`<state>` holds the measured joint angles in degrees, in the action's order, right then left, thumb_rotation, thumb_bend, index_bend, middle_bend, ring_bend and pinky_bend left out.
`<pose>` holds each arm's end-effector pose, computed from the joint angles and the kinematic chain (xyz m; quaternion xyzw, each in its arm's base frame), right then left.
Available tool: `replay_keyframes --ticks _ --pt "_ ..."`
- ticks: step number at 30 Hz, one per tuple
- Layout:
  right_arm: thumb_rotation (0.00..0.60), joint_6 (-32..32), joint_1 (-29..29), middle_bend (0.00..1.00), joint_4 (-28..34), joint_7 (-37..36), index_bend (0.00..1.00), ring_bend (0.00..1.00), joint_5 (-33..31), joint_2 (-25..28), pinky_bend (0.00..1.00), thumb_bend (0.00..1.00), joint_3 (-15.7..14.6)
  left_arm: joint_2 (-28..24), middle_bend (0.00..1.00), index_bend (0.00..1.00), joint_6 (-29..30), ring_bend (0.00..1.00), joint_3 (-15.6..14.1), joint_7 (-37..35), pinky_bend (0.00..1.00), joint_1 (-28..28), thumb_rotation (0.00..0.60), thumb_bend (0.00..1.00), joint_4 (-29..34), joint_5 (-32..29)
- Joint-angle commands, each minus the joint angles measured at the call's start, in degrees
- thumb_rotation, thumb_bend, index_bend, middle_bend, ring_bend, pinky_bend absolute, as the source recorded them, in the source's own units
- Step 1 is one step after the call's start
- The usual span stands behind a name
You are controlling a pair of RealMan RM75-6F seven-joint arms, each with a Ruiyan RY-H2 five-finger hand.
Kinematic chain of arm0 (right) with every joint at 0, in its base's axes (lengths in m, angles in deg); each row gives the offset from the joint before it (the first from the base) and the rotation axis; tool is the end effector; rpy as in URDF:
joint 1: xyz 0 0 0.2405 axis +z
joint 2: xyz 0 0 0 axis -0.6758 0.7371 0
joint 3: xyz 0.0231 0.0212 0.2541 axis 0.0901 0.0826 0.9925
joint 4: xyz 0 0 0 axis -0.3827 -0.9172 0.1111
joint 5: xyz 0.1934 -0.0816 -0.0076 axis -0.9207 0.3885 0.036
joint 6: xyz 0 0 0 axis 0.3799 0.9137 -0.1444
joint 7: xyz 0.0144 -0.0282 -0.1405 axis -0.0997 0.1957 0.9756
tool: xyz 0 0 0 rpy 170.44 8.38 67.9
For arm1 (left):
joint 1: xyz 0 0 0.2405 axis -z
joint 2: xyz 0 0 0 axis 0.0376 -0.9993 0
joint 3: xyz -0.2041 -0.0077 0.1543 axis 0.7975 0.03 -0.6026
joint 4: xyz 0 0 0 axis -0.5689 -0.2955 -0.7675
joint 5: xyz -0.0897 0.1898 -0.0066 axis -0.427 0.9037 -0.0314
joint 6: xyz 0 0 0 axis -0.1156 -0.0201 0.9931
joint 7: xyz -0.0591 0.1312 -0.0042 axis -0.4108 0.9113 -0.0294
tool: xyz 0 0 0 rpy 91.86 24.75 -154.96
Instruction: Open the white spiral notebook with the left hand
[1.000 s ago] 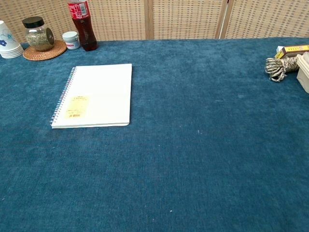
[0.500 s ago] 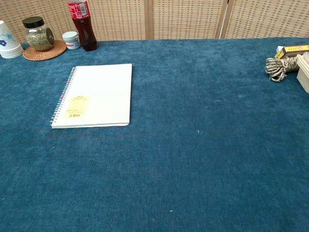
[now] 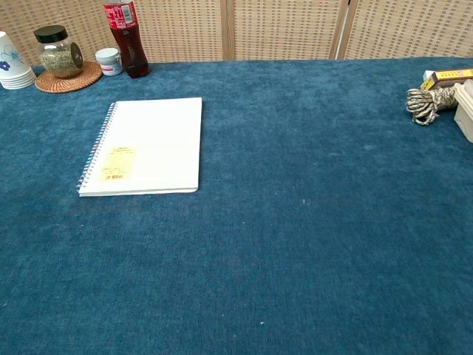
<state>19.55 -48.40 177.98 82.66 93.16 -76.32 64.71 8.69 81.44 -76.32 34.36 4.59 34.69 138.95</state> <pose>-0.3120 -0.1086 0.1482 0.5421 -0.4051 0.4563 0.5778 -0.2593 0.1442 0.1264 -0.6697 -0.3928 -0.3389 0.5314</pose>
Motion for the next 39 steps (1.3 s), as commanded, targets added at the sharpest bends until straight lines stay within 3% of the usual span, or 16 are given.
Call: replay_keyframes --ticks 1,7,10,15,23,27,39 --pt "0.600 0.03 -0.34 0.21 -0.63 -0.56 0.14 0.13 -0.76 -0.06 0.20 0.26 0.12 1.90 0.09 0.04 -7.29 0.01 2.26 1.30 0.00 5.37 0.600 0.30 1.15 -2.90" --pt "0.600 -0.01 -0.50 0.21 -1.23 -1.37 0.14 0.13 -1.56 0.15 0.20 0.26 0.47 5.31 0.09 0.05 -16.86 0.01 6.02 5.41 0.00 13.01 0.600 0.30 1.83 -8.65" --pt "0.600 -0.32 -0.70 0.21 -1.95 -2.23 0.14 0.13 -2.51 -0.04 0.20 0.26 0.64 11.09 0.09 0.05 -24.06 0.01 9.41 10.94 0.00 19.89 0.600 0.30 0.44 -13.79" --pt "0.600 0.20 -1.33 0.21 -3.16 -3.74 0.14 0.13 -3.42 -0.13 0.20 0.26 0.91 18.96 0.09 0.05 -28.84 0.01 12.58 17.72 0.00 27.13 0.600 0.30 -2.33 -22.30" --pt "0.600 1.60 -2.72 0.21 -5.16 -6.51 0.14 0.13 -5.12 0.52 0.20 0.26 1.59 30.23 0.09 0.06 -29.56 0.01 14.21 24.88 0.00 35.09 0.600 0.30 -10.44 -31.81" --pt "0.600 2.09 -3.36 0.21 -6.04 -7.78 0.14 0.13 -5.66 0.61 0.20 0.26 1.77 34.31 0.09 0.06 -27.59 0.01 14.41 26.23 0.00 37.28 0.600 0.30 -14.02 -33.65" --pt "0.600 3.26 -4.40 0.21 -7.50 -9.44 0.14 0.13 -6.19 0.40 0.20 0.26 2.45 39.05 0.10 0.06 -25.58 0.01 14.37 25.08 0.00 40.39 0.600 0.30 -20.95 -36.94"
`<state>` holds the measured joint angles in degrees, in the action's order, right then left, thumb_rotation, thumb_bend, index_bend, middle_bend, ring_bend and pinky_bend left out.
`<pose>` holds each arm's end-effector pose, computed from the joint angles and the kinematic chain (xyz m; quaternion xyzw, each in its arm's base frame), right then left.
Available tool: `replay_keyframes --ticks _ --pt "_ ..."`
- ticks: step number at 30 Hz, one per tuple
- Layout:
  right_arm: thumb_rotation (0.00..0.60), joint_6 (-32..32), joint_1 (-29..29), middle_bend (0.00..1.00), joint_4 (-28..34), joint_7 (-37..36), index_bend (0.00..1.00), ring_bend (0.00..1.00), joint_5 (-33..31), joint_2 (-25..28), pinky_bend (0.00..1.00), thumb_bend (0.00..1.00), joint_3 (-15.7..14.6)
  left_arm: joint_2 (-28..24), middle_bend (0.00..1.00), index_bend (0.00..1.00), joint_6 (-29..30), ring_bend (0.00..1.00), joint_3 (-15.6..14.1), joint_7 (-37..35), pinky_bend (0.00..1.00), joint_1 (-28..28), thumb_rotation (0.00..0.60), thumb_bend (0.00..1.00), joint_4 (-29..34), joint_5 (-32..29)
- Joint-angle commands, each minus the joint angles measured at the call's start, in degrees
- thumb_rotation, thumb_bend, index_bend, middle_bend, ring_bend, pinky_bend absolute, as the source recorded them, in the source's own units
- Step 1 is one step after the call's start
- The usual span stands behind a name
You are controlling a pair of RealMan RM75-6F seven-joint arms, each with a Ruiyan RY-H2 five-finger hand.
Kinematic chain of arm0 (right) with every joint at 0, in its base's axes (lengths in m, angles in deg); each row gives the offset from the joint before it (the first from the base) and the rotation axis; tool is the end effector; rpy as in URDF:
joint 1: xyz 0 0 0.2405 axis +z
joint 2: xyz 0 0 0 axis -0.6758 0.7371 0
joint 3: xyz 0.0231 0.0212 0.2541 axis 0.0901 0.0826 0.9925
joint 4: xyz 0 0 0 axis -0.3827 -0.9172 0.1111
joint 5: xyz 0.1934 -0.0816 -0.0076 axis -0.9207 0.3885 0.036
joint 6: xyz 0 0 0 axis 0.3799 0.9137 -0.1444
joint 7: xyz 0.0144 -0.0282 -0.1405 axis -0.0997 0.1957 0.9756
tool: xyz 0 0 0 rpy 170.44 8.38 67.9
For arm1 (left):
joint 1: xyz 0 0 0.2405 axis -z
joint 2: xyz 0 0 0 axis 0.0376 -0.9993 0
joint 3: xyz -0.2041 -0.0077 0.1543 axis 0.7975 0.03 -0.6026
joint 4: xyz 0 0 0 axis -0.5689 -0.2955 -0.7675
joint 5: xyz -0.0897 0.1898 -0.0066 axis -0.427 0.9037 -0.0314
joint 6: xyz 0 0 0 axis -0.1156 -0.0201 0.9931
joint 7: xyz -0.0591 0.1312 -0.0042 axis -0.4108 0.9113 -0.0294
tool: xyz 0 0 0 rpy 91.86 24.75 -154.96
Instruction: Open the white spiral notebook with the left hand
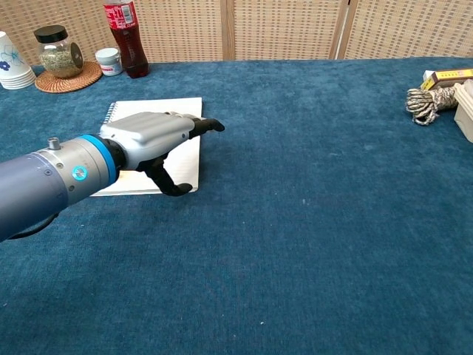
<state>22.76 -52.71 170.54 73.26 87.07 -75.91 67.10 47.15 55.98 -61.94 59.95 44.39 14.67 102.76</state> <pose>-0.3506 -0.0861 0.1797 0.4807 -0.4089 0.4506 0.6313 -0.1036 0.3061 -0.0763 -0.7847 -0.3492 -0.3236 0.3969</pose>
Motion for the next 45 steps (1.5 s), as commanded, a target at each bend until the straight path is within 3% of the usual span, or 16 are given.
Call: replay_keyframes --ticks 1,28,37,45 --pt "0.600 0.06 -0.19 0.21 -0.09 -0.07 0.14 0.13 -0.25 -0.01 0.20 0.26 0.12 0.83 0.10 0.06 -0.14 0.01 -0.09 -0.63 0.00 0.79 0.600 0.30 -1.44 -0.95" --pt "0.600 1.09 -1.84 0.21 -1.29 -1.98 0.14 0.13 -1.13 0.08 0.20 0.26 1.05 4.15 0.10 0.06 3.15 0.01 -1.60 -4.01 0.00 3.35 0.600 0.32 -6.70 -0.83" --pt "0.600 1.33 -1.91 0.21 -1.60 -2.47 0.14 0.13 -0.85 -0.05 0.20 0.26 1.33 3.69 0.12 0.05 7.65 0.01 -2.30 -4.54 0.00 1.46 0.600 0.40 -5.73 1.04" --pt "0.600 2.00 -2.28 0.21 -1.93 -3.18 0.14 0.13 -0.90 0.02 0.20 0.26 1.68 3.26 0.12 0.02 12.92 0.01 -3.25 -6.17 0.00 -1.45 0.600 0.57 -3.97 3.88"
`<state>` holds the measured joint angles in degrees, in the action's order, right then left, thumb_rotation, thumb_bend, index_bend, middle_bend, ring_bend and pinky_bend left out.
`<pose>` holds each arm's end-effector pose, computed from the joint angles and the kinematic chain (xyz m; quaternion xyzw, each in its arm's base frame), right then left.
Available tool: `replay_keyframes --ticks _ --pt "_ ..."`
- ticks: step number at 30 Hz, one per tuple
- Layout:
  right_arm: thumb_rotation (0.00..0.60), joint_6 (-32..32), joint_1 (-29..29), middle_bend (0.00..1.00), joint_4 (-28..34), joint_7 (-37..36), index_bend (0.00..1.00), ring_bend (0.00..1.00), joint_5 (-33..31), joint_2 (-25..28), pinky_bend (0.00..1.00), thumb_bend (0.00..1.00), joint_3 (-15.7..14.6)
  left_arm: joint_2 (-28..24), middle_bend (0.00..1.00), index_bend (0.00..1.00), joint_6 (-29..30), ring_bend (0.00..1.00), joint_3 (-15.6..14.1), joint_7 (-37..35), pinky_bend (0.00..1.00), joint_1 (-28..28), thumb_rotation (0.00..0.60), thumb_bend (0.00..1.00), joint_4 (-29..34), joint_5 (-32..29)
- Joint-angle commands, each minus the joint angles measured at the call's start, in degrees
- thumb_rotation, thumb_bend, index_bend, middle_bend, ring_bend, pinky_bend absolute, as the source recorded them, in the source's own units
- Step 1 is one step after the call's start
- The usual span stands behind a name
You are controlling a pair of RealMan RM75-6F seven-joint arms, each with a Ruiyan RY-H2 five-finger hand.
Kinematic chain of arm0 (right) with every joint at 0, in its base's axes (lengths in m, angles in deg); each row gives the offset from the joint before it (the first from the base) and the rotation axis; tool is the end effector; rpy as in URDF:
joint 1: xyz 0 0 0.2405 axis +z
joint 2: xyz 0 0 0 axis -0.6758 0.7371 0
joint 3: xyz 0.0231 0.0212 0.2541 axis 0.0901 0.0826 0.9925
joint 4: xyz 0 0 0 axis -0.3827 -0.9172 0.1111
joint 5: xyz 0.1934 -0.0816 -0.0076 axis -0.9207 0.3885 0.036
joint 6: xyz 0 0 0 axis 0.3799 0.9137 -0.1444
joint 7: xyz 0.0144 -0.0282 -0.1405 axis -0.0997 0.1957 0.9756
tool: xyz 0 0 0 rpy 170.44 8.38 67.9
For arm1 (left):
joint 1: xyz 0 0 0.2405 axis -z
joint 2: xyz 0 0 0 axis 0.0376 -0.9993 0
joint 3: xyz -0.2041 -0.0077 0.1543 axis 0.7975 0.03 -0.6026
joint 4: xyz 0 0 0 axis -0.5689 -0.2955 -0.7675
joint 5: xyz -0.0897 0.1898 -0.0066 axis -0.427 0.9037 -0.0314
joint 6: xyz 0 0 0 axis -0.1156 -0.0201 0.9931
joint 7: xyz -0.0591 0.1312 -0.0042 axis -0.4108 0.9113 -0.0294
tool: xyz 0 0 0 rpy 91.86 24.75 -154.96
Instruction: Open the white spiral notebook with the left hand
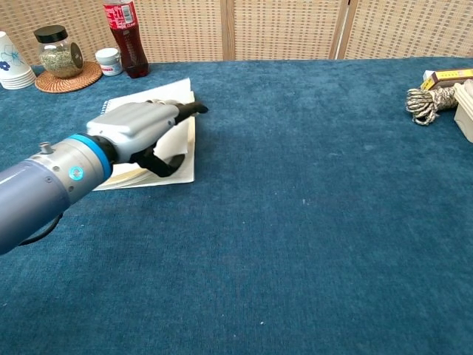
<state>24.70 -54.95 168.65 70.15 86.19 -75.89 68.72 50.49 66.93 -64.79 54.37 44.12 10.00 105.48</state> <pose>-0.3574 -0.0751 0.1920 0.4569 -0.4005 0.4602 0.6473 -0.1143 0.3087 -0.0725 -0.7353 -0.3523 -0.3646 0.4498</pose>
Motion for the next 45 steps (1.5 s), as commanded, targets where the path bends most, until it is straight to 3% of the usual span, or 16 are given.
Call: replay_keyframes --ticks 1,6,14,28,34,40,45 --pt "0.600 0.11 -0.06 0.21 -0.09 -0.12 0.14 0.13 -0.02 0.00 0.20 0.26 0.09 -0.06 0.12 0.01 2.63 0.01 -0.52 -0.76 0.00 -1.55 0.600 0.58 0.88 1.53" --pt "0.600 0.27 -0.14 0.21 -0.35 -0.51 0.14 0.13 -0.20 -0.05 0.20 0.26 0.37 -0.18 0.12 0.00 6.68 0.00 -0.76 -2.28 0.00 -4.10 0.600 0.62 2.20 2.89" --pt "0.600 0.01 0.34 0.21 -0.92 -1.02 0.14 0.13 0.04 -0.27 0.20 0.26 0.78 -2.56 0.11 0.00 18.23 0.00 -1.32 -10.84 0.00 -12.08 0.600 0.66 6.23 8.31" --pt "0.600 0.12 1.05 0.21 -0.72 -1.18 0.14 0.13 0.86 0.23 0.20 0.26 1.25 -12.67 0.11 0.00 30.85 0.00 -3.10 -21.49 0.00 -25.56 0.600 0.63 14.55 12.39" --pt "0.600 -0.11 1.69 0.21 0.51 0.18 0.14 0.13 1.88 0.68 0.20 0.26 1.12 -17.11 0.11 0.00 32.39 0.00 -4.54 -24.99 0.00 -30.62 0.600 0.62 15.46 11.17" --pt "0.600 -0.47 2.03 0.21 1.56 1.31 0.14 0.13 2.53 0.92 0.20 0.26 0.75 -21.60 0.11 0.00 29.18 0.00 -5.90 -27.99 0.00 -33.02 0.600 0.59 16.75 9.39" --pt "0.600 -1.04 2.54 0.21 2.35 2.58 0.14 0.13 2.98 0.98 0.20 0.26 0.59 -27.60 0.12 0.03 27.13 0.00 -8.28 -29.99 0.00 -34.43 0.600 0.51 19.90 11.35"
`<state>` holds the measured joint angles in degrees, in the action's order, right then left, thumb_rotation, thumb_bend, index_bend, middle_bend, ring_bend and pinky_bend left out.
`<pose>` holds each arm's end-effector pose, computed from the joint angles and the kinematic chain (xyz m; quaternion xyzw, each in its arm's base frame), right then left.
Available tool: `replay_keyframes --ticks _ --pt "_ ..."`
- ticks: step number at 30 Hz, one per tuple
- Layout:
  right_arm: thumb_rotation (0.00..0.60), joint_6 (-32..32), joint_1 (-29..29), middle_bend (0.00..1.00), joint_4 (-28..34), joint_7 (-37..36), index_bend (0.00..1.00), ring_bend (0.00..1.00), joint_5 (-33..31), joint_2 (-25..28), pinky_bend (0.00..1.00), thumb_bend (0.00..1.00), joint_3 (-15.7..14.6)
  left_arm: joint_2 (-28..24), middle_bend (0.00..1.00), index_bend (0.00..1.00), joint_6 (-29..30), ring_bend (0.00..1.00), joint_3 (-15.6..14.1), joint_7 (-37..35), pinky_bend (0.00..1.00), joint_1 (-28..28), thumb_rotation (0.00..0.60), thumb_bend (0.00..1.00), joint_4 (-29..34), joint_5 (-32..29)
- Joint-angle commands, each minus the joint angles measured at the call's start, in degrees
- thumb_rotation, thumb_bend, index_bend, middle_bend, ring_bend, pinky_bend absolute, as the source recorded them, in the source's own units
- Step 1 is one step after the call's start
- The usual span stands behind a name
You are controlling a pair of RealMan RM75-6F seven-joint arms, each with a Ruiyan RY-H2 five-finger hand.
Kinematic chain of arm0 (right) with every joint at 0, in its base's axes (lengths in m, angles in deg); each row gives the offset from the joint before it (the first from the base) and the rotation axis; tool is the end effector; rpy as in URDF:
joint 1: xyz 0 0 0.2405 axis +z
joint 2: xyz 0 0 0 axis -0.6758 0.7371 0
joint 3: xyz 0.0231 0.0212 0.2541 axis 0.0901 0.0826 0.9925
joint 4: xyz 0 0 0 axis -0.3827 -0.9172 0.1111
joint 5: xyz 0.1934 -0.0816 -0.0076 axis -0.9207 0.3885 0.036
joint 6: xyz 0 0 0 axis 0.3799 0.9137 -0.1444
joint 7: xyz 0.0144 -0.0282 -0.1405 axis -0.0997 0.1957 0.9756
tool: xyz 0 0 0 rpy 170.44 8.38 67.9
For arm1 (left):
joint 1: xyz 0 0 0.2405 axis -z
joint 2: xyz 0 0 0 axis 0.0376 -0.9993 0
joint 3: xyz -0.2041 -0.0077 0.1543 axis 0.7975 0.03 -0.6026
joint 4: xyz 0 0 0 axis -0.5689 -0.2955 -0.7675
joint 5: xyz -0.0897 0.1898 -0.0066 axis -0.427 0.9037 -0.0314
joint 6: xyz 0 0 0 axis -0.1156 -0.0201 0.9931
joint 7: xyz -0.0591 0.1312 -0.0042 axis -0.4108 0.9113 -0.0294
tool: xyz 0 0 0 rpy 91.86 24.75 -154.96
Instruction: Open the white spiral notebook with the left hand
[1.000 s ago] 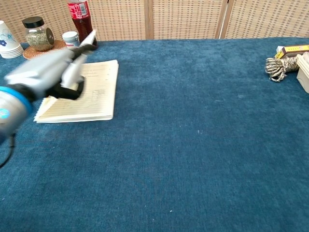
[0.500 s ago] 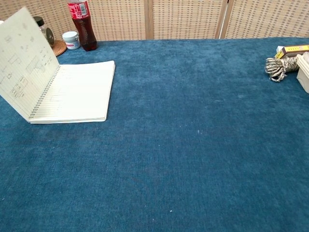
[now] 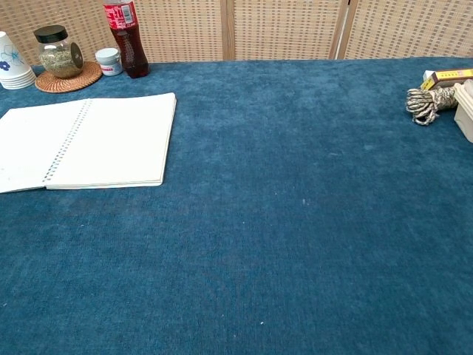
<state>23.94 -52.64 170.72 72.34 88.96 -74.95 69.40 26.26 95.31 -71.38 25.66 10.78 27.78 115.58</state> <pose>-0.3444 -0.0939 0.1906 0.4825 -0.3845 0.4747 0.6278 -0.2766 0.1874 0.0958 -0.4480 -0.4897 -0.4380 0.6064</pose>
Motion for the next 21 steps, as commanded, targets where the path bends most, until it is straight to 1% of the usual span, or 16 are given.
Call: replay_keyframes --ticks 1,2,3,5,6,12,14,15,17,21 --pt "0.600 -0.66 0.57 0.21 0.68 0.97 0.14 0.13 0.52 0.05 0.20 0.26 -0.17 -5.94 0.12 0.04 -1.33 0.00 -2.94 -1.49 0.00 -1.55 0.600 0.50 3.54 3.04" --pt "0.600 -1.09 0.94 0.21 1.27 1.80 0.14 0.13 0.84 0.14 0.20 0.26 -0.26 -8.75 0.11 0.04 -1.22 0.00 -4.16 -1.57 0.00 -2.13 0.600 0.49 5.09 4.88" --pt "0.600 -2.14 1.73 0.21 2.08 3.19 0.14 0.13 1.74 0.41 0.20 0.26 -0.60 -11.84 0.11 0.05 -0.11 0.00 -6.14 0.03 0.00 -3.00 0.600 0.48 5.77 7.88" --pt "0.600 -3.17 2.27 0.21 4.15 5.75 0.14 0.13 1.47 0.96 0.20 0.26 -0.52 -15.72 0.11 0.06 0.13 0.00 -8.86 0.44 0.00 -4.12 0.600 0.46 6.83 11.67" --pt "0.600 -3.56 2.38 0.21 4.97 6.82 0.14 0.13 1.16 1.17 0.20 0.26 -0.48 -16.70 0.11 0.06 -0.04 0.00 -9.59 0.33 0.00 -4.46 0.600 0.45 6.84 12.65" --pt "0.600 -4.67 2.95 0.21 7.84 9.77 0.14 0.12 0.87 1.95 0.20 0.26 -0.52 -19.84 0.10 0.07 -1.07 0.00 -12.13 -0.89 0.00 -5.73 0.600 0.43 6.10 16.16" --pt "0.600 -4.66 3.14 0.21 8.57 10.72 0.14 0.12 1.20 1.97 0.20 0.26 -0.55 -20.53 0.10 0.07 -0.57 0.00 -12.80 -1.58 0.00 -6.48 0.600 0.42 5.03 17.97" --pt "0.600 -4.58 3.31 0.21 9.20 11.42 0.14 0.12 1.97 1.80 0.20 0.26 -0.80 -20.82 0.10 0.07 0.67 0.00 -13.55 -1.93 0.00 -7.40 0.600 0.43 3.62 20.17" --pt "0.600 -4.31 3.30 0.21 9.89 12.57 0.14 0.12 2.61 1.38 0.20 0.26 -1.11 -20.46 0.11 0.08 2.15 0.00 -14.09 -2.91 0.00 -8.60 0.600 0.43 1.54 22.70" --pt "0.600 -4.19 3.37 0.21 10.30 13.69 0.14 0.11 3.46 0.93 0.18 0.26 -1.60 -19.68 0.11 0.08 3.02 0.00 -14.17 -3.03 0.00 -9.83 0.600 0.42 0.18 24.37"
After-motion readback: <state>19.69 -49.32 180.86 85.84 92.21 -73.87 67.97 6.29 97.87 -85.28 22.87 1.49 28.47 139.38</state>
